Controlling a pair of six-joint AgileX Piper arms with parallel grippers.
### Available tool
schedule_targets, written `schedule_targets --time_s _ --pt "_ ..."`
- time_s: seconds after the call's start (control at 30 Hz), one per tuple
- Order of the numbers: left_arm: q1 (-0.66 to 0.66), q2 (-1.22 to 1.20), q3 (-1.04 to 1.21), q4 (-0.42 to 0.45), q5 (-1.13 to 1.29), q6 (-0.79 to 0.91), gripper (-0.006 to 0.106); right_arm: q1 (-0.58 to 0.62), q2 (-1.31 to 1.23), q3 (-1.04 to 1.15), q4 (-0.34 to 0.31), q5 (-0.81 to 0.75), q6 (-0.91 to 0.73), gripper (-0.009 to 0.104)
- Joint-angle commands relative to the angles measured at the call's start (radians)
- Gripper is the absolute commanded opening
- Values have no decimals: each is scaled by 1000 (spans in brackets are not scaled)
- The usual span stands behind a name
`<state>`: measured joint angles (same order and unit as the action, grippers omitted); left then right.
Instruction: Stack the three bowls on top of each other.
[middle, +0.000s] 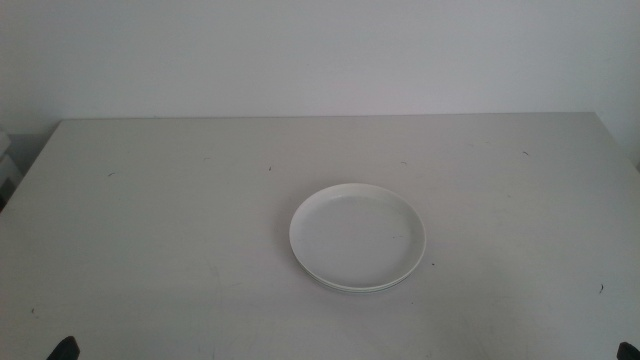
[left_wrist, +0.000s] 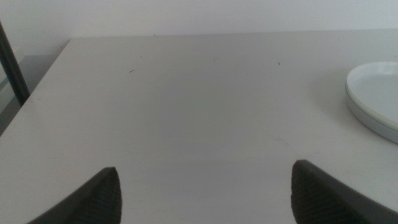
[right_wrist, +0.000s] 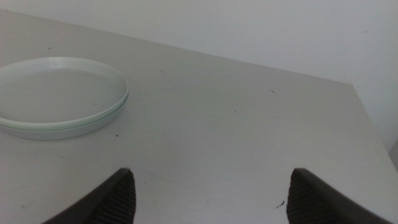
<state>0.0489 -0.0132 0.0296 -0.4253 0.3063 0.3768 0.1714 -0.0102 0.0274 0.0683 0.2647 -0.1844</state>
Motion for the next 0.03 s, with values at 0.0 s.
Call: schedule_targets --time_s 0.0 --pt "0 -15 -4 -13 -69 -5 105 -8 -27 -6 -3 -78 -8 62"
